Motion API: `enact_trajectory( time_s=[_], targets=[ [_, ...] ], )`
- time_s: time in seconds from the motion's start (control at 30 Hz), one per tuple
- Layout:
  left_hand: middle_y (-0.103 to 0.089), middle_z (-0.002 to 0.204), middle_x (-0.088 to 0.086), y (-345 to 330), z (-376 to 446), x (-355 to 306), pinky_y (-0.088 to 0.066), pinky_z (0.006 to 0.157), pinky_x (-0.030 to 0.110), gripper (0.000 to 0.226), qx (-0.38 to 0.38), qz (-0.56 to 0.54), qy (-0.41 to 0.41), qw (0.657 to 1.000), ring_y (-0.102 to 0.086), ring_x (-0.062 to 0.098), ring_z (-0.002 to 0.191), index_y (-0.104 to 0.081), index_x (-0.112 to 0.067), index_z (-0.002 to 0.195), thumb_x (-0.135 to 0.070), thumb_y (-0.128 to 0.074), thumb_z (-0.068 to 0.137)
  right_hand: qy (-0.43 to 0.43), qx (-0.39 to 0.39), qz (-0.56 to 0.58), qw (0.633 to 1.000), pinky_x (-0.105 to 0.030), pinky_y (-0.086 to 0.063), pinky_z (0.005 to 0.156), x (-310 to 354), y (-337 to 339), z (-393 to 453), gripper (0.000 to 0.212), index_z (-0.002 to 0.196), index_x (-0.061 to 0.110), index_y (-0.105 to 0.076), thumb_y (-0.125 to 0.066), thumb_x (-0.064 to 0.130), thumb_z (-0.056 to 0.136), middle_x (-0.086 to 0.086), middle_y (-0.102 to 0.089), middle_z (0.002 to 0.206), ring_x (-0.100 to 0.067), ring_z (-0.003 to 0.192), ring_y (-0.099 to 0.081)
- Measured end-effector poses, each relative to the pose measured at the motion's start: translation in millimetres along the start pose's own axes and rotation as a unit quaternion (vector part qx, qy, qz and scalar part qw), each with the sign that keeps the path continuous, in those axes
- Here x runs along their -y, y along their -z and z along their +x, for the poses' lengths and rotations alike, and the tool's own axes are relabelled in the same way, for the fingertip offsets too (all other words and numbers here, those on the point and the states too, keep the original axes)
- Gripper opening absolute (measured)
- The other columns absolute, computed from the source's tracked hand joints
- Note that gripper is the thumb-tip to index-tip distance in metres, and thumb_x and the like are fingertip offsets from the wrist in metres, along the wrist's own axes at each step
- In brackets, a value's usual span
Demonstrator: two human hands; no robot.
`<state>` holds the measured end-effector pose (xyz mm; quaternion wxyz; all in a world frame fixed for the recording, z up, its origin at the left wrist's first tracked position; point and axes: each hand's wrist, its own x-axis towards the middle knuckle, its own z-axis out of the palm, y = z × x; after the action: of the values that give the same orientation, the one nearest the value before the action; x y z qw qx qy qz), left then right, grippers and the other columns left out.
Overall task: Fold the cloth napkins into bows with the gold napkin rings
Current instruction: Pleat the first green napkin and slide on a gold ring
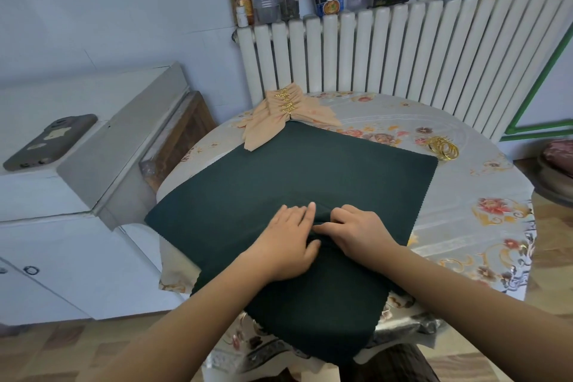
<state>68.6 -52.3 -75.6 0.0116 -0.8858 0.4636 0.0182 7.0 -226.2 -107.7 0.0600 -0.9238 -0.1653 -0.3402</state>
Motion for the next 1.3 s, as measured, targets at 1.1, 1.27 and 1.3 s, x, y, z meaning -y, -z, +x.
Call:
enact_trajectory(
  time_s=[1.1,1.27,1.3],
  targets=[
    [-0.066,0.096,0.0,-29.5,2.7,11.2,-0.035,0.086,0.007,0.03,-0.218,-0.248,-0.023,0.944,-0.055,0.014,0.09,-0.068,-0.012,0.114,-0.015,-0.064,0.085,-0.055,0.038,0.095,0.993,-0.026,-0.049,0.055,1.9,-2.5,1.3,0.029,0.08,0.013,-0.069,-0.048,0.031,0.089,0.002,-0.063,0.072,-0.019,0.062,-0.059],
    [-0.058,0.086,-0.008,-18.5,10.2,10.6,-0.035,0.08,0.003,0.026,-0.198,-0.328,0.035,0.923,-0.054,0.008,0.088,-0.071,-0.018,0.109,-0.01,-0.068,0.084,-0.165,0.028,0.175,0.97,-0.018,-0.046,0.071,7.9,2.2,-4.2,0.03,0.09,0.022,-0.072,-0.049,0.042,0.085,0.009,-0.067,0.084,-0.008,0.08,-0.059],
    [-0.057,0.084,-0.01,-17.3,11.3,10.9,-0.035,0.079,0.003,0.025,-0.195,-0.332,0.039,0.922,-0.054,0.007,0.086,-0.072,-0.018,0.108,-0.01,-0.068,0.084,-0.181,0.022,0.179,0.967,-0.019,-0.046,0.073,8.5,4.3,-5.0,0.032,0.091,0.023,-0.072,-0.048,0.043,0.086,0.011,-0.068,0.086,-0.006,0.083,-0.058]
  ],
)
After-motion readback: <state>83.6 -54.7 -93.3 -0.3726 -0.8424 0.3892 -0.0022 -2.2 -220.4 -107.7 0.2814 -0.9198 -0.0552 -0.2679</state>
